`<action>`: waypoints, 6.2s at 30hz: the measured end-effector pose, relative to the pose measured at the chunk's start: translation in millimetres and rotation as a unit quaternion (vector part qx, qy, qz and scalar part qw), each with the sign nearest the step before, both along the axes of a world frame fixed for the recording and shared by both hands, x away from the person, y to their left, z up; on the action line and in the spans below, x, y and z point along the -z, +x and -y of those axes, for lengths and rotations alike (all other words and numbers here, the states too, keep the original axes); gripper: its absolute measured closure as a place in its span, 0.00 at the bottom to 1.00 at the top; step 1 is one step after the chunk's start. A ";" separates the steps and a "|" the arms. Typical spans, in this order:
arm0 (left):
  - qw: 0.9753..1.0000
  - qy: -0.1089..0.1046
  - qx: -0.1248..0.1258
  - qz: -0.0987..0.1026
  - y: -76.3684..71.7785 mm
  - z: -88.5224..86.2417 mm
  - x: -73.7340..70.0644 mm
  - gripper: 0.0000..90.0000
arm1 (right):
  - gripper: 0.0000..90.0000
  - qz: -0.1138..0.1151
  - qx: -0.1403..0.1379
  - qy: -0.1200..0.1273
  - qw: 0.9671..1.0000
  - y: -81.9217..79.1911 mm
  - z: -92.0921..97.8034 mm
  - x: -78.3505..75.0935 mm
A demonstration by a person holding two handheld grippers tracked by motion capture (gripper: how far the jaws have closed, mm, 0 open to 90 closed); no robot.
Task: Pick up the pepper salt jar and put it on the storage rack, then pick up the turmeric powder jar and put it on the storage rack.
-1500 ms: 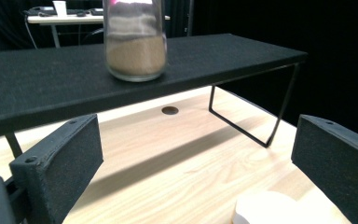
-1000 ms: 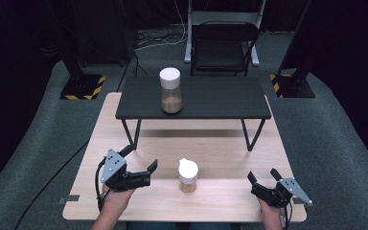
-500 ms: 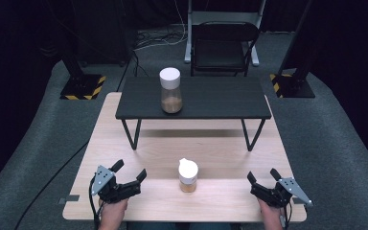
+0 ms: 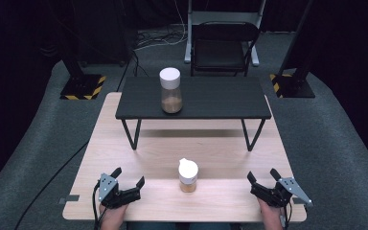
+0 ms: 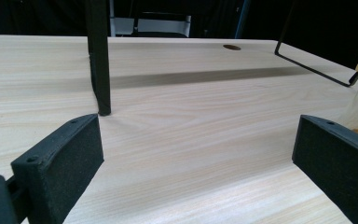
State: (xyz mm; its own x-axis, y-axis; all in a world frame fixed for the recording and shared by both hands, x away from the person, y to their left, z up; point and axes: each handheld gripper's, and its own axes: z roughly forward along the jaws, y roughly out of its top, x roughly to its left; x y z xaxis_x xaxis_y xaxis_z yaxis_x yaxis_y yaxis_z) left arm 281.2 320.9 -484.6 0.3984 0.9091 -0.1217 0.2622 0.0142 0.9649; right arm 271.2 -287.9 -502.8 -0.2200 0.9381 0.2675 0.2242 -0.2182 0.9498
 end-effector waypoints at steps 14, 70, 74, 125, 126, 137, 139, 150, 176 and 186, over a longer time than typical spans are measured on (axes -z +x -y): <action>0.999 0.036 -0.009 0.009 -3.1 8.0 7.4 0.00 | 0.00 0.000 0.001 -0.009 1.000 -0.4 -3.1 -0.9; 0.999 0.035 -0.036 -0.009 -0.3 14.0 3.8 0.00 | 0.00 -0.013 -0.103 -0.072 0.992 -23.6 -56.7 -79.5; 0.999 0.034 -0.036 -0.010 0.0 13.8 3.6 0.00 | 0.00 -0.011 -0.116 -0.075 0.990 -24.2 -63.9 -81.7; 0.998 0.040 -0.044 -0.008 -1.3 17.2 3.5 0.00 | 0.01 -0.044 -0.166 -0.120 0.978 17.9 -161.8 -87.1; 0.998 0.040 -0.044 -0.009 -1.1 17.3 3.4 0.00 | 0.01 -0.045 -0.166 -0.119 0.978 19.0 -163.0 -86.5; 0.998 0.037 -0.042 -0.015 0.9 15.9 2.0 0.00 | 0.09 -0.063 -0.186 -0.141 0.970 39.5 -179.1 -87.9; 0.998 0.038 -0.042 -0.014 0.5 16.1 2.0 0.00 | 0.20 -0.063 -0.190 -0.142 0.969 40.1 -178.9 -86.8; 0.998 0.039 -0.041 -0.015 0.6 16.0 1.6 0.00 | 0.33 -0.062 -0.199 -0.162 0.965 42.4 -175.6 -91.1; 0.998 0.041 -0.034 -0.019 2.4 14.9 0.5 0.01 | 0.33 -0.041 -0.204 -0.151 0.966 39.7 -132.2 -148.5; 0.998 0.040 -0.035 -0.015 1.3 15.1 1.6 0.00 | 0.33 -0.014 -0.200 -0.156 0.967 44.5 -124.0 -192.7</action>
State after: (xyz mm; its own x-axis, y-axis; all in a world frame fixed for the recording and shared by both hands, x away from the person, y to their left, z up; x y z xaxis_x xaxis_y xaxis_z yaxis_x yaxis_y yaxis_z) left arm 282.5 305.8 -486.1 0.3308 0.9419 -0.0582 0.2923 -0.0437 0.9553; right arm 315.7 -163.9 -310.1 -0.5788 0.8155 -0.0043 0.2578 0.1880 0.9477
